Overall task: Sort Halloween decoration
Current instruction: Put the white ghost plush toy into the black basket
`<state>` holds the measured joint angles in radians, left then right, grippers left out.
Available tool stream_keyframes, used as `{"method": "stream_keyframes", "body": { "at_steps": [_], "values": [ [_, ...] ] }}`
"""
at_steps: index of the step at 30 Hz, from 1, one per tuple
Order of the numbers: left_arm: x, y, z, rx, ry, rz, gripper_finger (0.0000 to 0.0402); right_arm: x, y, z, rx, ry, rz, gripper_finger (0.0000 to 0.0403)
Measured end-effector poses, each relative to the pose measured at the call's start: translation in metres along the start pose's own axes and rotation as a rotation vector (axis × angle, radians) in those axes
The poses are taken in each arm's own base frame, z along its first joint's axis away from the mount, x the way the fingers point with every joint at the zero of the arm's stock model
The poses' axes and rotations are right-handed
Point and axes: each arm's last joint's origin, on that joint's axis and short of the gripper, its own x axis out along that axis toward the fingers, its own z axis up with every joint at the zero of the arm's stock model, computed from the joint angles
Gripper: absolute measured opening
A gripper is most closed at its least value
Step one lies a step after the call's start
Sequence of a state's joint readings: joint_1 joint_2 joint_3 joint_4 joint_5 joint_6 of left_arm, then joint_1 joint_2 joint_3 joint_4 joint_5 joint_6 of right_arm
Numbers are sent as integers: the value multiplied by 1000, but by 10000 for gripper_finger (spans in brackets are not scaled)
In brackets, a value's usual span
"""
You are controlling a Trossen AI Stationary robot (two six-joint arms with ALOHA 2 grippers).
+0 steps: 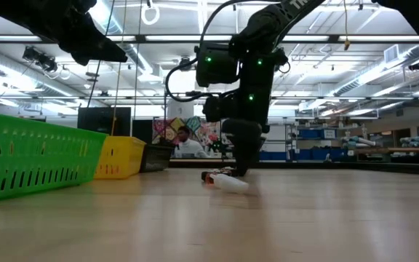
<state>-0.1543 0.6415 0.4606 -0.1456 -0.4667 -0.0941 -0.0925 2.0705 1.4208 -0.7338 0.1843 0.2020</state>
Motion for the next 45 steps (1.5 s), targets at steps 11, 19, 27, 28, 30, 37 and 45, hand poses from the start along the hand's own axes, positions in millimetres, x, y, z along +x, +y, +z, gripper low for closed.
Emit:
{"method": "stream_keyframes", "body": {
  "at_steps": [11,19,27,28,30,37,45],
  "values": [
    [0,0,0,0,0,0,69,-2,3,-4,-25,28,19,54],
    [0,0,0,0,0,0,69,-29,9,-4,-41,-42,59,56],
    [0,0,0,0,0,0,69,-43,33,10,-114,-242,237,56],
    [0,0,0,0,0,0,69,-44,36,12,-125,-270,253,56],
    [0,0,0,0,0,0,69,-47,40,17,-138,-330,281,56],
    [0,0,0,-2,-4,0,69,-58,45,36,-141,-571,300,57],
    [0,0,1,-4,-7,0,69,-59,34,64,-115,-856,219,57]
  ]
}}
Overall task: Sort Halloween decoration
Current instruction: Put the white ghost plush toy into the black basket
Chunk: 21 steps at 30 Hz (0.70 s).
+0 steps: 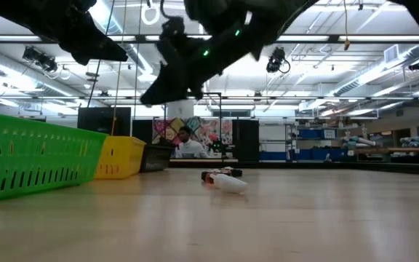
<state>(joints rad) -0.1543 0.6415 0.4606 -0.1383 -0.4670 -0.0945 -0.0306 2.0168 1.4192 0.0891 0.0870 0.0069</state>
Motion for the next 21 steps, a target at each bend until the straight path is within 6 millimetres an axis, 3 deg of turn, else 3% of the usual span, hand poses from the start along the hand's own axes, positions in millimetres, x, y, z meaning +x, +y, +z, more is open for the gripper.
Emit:
{"method": "stream_keyframes", "body": {
  "at_steps": [5,10,14,21],
  "values": [
    [0,0,1,-6,-11,-1,69,30,-22,-12,45,-133,-48,57],
    [0,0,1,-3,-6,-1,69,48,-52,-20,110,-145,-125,58],
    [0,0,1,-3,-7,-1,69,49,-71,-23,148,-136,-128,77],
    [0,0,1,-3,-7,0,69,48,-82,-22,202,-146,-46,139]
  ]
}}
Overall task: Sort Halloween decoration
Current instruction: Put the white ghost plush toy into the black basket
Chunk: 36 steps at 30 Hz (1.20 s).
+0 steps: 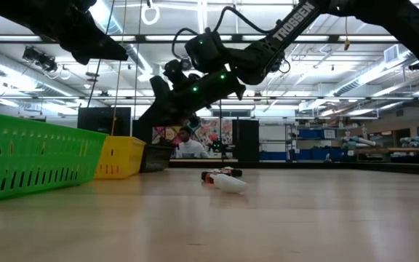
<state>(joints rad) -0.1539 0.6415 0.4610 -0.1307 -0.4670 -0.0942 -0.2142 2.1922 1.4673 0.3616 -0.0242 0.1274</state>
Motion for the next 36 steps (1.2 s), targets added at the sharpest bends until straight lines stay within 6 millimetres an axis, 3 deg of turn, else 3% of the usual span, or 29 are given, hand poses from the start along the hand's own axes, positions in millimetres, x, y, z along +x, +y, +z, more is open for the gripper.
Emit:
{"method": "stream_keyframes", "body": {
  "at_steps": [4,9,19,28,36],
  "values": [
    [0,0,0,-4,1,-1,69,-7,0,1,-19,78,-28,150],
    [0,0,-2,2,18,2,69,-37,8,16,-90,251,-106,148],
    [0,0,-1,-4,12,1,69,-64,23,-25,-156,750,-90,171],
    [0,0,-1,-11,14,1,69,-73,25,-34,-265,886,-96,185],
    [0,0,-1,-10,14,1,69,-71,24,-37,-360,856,-93,185]
  ]
}}
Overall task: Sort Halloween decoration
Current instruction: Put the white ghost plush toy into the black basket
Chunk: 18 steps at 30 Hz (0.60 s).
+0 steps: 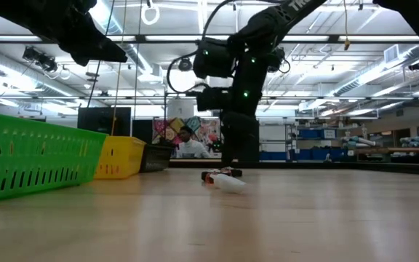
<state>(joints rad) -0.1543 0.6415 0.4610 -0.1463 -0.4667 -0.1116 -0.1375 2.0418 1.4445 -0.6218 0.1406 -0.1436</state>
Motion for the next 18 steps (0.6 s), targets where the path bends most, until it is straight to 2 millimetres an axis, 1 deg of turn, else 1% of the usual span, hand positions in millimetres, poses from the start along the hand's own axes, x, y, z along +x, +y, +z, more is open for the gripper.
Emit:
{"method": "stream_keyframes", "body": {
  "at_steps": [2,8,14,18],
  "values": [
    [0,0,0,0,0,0,69,4,1,-5,-12,20,11,185],
    [0,0,0,1,0,0,69,11,2,-12,-5,-8,14,179],
    [0,0,0,1,0,0,69,13,0,-13,-7,1,37,146],
    [0,0,0,1,0,0,69,14,-9,-15,15,-5,72,121]
  ]
}}
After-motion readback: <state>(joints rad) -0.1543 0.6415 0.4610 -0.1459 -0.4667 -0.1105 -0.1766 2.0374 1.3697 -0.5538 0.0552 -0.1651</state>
